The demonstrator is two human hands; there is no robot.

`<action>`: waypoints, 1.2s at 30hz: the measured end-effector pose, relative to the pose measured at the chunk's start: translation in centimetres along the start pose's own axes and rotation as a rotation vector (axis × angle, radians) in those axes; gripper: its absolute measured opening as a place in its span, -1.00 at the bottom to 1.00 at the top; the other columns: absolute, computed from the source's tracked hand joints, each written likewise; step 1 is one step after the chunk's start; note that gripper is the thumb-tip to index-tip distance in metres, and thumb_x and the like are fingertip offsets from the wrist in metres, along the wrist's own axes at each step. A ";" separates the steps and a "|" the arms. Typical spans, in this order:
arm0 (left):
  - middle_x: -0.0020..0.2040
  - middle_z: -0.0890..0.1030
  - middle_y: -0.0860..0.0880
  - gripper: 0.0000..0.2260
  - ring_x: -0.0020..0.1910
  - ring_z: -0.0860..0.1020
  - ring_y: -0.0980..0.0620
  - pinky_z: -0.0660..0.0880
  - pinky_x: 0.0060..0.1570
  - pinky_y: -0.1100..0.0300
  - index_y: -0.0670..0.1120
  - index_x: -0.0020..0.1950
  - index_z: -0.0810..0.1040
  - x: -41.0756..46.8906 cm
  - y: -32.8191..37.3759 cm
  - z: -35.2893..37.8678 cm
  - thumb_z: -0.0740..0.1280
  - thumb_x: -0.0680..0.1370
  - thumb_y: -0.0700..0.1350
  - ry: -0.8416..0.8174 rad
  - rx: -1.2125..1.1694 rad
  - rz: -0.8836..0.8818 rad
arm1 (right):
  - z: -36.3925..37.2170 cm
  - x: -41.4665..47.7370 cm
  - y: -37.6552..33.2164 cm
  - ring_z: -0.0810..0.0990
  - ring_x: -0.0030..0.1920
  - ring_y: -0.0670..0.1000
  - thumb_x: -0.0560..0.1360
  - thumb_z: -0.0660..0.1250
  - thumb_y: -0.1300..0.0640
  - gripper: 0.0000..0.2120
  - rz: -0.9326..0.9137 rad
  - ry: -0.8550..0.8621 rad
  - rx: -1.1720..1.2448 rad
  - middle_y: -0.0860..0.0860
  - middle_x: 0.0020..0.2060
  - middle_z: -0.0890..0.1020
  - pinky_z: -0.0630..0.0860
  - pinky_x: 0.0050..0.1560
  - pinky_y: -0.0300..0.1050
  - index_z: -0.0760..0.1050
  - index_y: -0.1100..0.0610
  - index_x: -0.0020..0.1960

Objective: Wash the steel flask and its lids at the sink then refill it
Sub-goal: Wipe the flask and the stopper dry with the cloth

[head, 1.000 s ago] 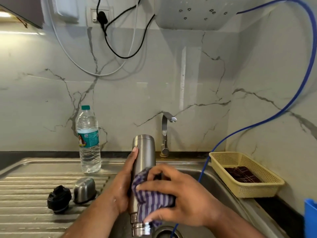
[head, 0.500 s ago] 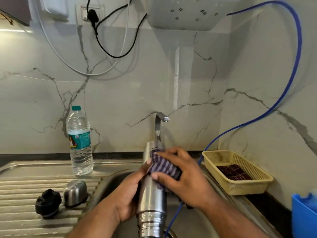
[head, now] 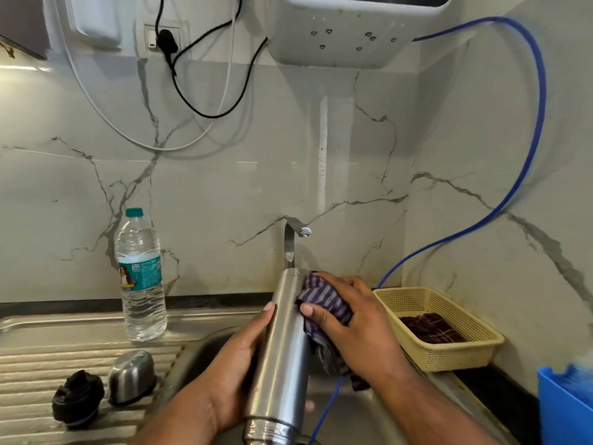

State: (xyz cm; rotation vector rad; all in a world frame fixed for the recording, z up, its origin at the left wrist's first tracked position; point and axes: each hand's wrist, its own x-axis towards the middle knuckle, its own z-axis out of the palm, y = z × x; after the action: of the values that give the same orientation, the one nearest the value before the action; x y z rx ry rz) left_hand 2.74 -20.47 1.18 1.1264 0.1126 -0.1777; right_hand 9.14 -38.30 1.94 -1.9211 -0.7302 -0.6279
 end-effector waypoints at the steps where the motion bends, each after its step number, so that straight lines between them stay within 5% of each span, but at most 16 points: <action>1: -0.11 0.65 -0.28 -0.41 -0.21 0.65 -0.25 0.61 -0.04 -0.31 -0.25 0.08 0.72 0.1 -0.1 0.0 0.40 0.45 0.29 -0.010 0.007 0.002 | 0.1 -0.2 -0.2 0.53 0.13 -0.28 0.47 0.46 -0.25 -0.50 0.001 -0.008 -0.012 -0.22 0.11 0.50 0.41 0.06 -0.52 0.50 -0.25 0.38; 4: -0.09 0.65 -0.30 -0.42 -0.25 0.64 -0.23 0.62 -0.15 -0.12 -0.23 0.08 0.73 0.0 0.1 -0.3 0.33 0.49 0.29 -0.007 -0.020 0.050 | 0.7 -1.0 -1.0 0.48 0.21 -0.28 0.44 0.51 -0.25 -0.45 -0.053 -0.220 0.068 -0.27 0.18 0.43 0.48 0.14 -0.46 0.49 -0.27 0.40; 7: 0.01 0.64 -0.36 -0.42 -0.13 0.64 -0.28 0.58 -0.02 -0.10 -0.27 0.14 0.70 -0.1 0.7 -0.8 0.27 0.55 0.24 0.035 -0.132 0.063 | 0.6 -1.4 -2.0 0.40 0.29 -0.26 0.42 0.50 -0.29 -0.42 -0.249 -0.586 -0.051 -0.32 0.21 0.33 0.44 0.32 -0.30 0.46 -0.35 0.41; 9: -0.08 0.64 -0.33 -0.45 -0.17 0.64 -0.26 0.56 -0.04 -0.07 -0.29 0.09 0.71 0.1 0.5 -1.2 0.24 0.58 0.19 0.060 -0.114 0.057 | 0.3 -0.9 -1.6 0.41 0.30 -0.22 0.43 0.48 -0.29 -0.44 -0.333 -0.664 -0.121 -0.32 0.22 0.33 0.44 0.32 -0.25 0.44 -0.37 0.41; 12: -0.12 0.70 -0.23 -0.57 -0.21 0.67 -0.16 0.62 -0.21 0.02 -0.24 0.14 0.66 0.7 -0.5 -1.0 0.27 0.60 0.11 0.055 0.042 0.093 | -0.3 0.2 0.5 0.47 0.24 -0.23 0.40 0.48 -0.32 -0.47 -0.174 -0.407 -0.048 -0.31 0.17 0.41 0.46 0.29 -0.26 0.50 -0.39 0.35; 16: -0.02 0.70 -0.29 -0.54 -0.19 0.67 -0.17 0.62 -0.06 0.03 -0.19 0.03 0.76 0.9 -1.3 0.3 0.37 0.49 0.20 -0.015 0.169 0.024 | -0.7 0.7 1.7 0.57 0.10 -0.27 0.43 0.49 -0.20 -0.58 0.086 0.030 0.118 -0.14 0.08 0.54 0.41 0.11 -0.50 0.56 -0.30 0.27; 19: -0.05 0.67 -0.30 -0.40 -0.24 0.66 -0.19 0.66 -0.18 -0.04 -0.20 0.09 0.73 0.9 -1.2 0.5 0.26 0.54 0.32 0.017 0.089 0.075 | -0.1 0.2 0.9 0.56 0.16 -0.18 0.41 0.52 -0.24 -0.50 0.005 -0.101 0.147 -0.16 0.09 0.51 0.45 0.19 -0.40 0.59 -0.24 0.33; 22: 0.05 0.66 -0.38 -0.27 -0.17 0.69 -0.31 0.66 -0.22 -0.17 -0.28 0.13 0.70 1.2 -0.6 -0.7 0.12 0.57 0.36 0.037 -0.189 0.074 | 0.9 -1.0 -0.7 0.53 0.21 -0.08 0.37 0.60 -0.16 -0.48 -0.210 -0.438 0.152 -0.15 0.11 0.46 0.43 0.23 -0.33 0.61 -0.24 0.31; 25: -0.12 0.65 -0.33 -0.43 -0.23 0.66 -0.25 0.61 -0.18 -0.03 -0.32 -0.02 0.72 0.5 0.3 -1.5 0.20 0.55 0.18 0.067 -0.167 0.065 | 0.7 -1.3 -1.7 0.51 0.22 -0.09 0.38 0.58 -0.19 -0.47 -0.347 -0.635 0.061 -0.18 0.13 0.45 0.48 0.22 -0.22 0.59 -0.26 0.33; 27: -0.04 0.65 -0.30 -0.50 -0.11 0.65 -0.24 0.60 -0.03 -0.03 -0.26 0.11 0.70 0.2 0.3 -1.2 0.26 0.55 0.15 0.097 -0.102 0.035 | 0.2 -0.8 -1.1 0.51 0.17 -0.18 0.37 0.52 -0.28 -0.49 -0.283 -0.569 0.021 -0.28 0.10 0.45 0.51 0.15 -0.25 0.56 -0.35 0.31; 29: 0.21 0.58 -0.29 -0.45 0.21 0.58 -0.27 0.48 0.33 -0.10 -0.22 0.32 0.62 0.5 -0.2 -0.6 0.34 0.57 0.21 0.057 -0.076 0.012 | -0.5 -0.1 -0.2 0.53 0.11 -0.25 0.36 0.46 -0.36 -0.55 -0.126 -0.333 0.022 -0.28 0.08 0.50 0.48 0.09 -0.34 0.54 -0.44 0.24; 30: 0.23 0.56 -0.28 -0.41 0.24 0.57 -0.29 0.48 0.33 -0.09 -0.21 0.35 0.60 0.5 -0.3 -0.3 0.37 0.55 0.23 0.024 -0.067 0.012 | -0.6 0.3 0.2 0.54 0.09 -0.28 0.37 0.45 -0.36 -0.59 -0.070 -0.182 0.012 -0.25 0.07 0.53 0.45 0.08 -0.41 0.54 -0.44 0.21; 33: -0.03 0.63 -0.28 -0.41 -0.17 0.63 -0.20 0.62 -0.01 -0.07 -0.23 0.15 0.70 0.5 -0.9 0.4 0.39 0.48 0.28 -0.022 0.071 -0.020 | -0.6 0.8 1.0 0.57 0.09 -0.27 0.43 0.38 -0.31 -0.58 0.093 0.066 -0.006 -0.19 0.08 0.59 0.48 0.19 -0.33 0.56 -0.27 0.26; 36: -0.09 0.62 -0.27 -0.41 -0.19 0.63 -0.23 0.61 -0.03 -0.29 -0.22 0.10 0.71 0.7 -1.4 0.2 0.38 0.48 0.31 -0.012 0.053 -0.046 | -0.2 0.3 0.3 0.56 0.12 -0.20 0.42 0.38 -0.35 -0.49 0.115 -0.087 -0.004 -0.24 0.07 0.53 0.49 0.15 -0.29 0.55 -0.25 0.33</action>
State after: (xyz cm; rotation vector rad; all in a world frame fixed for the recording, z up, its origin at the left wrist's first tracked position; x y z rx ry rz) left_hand 3.20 -21.28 -0.07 1.1763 0.1237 -0.2302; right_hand 9.52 -38.56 2.07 -1.9887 -0.6683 -0.4774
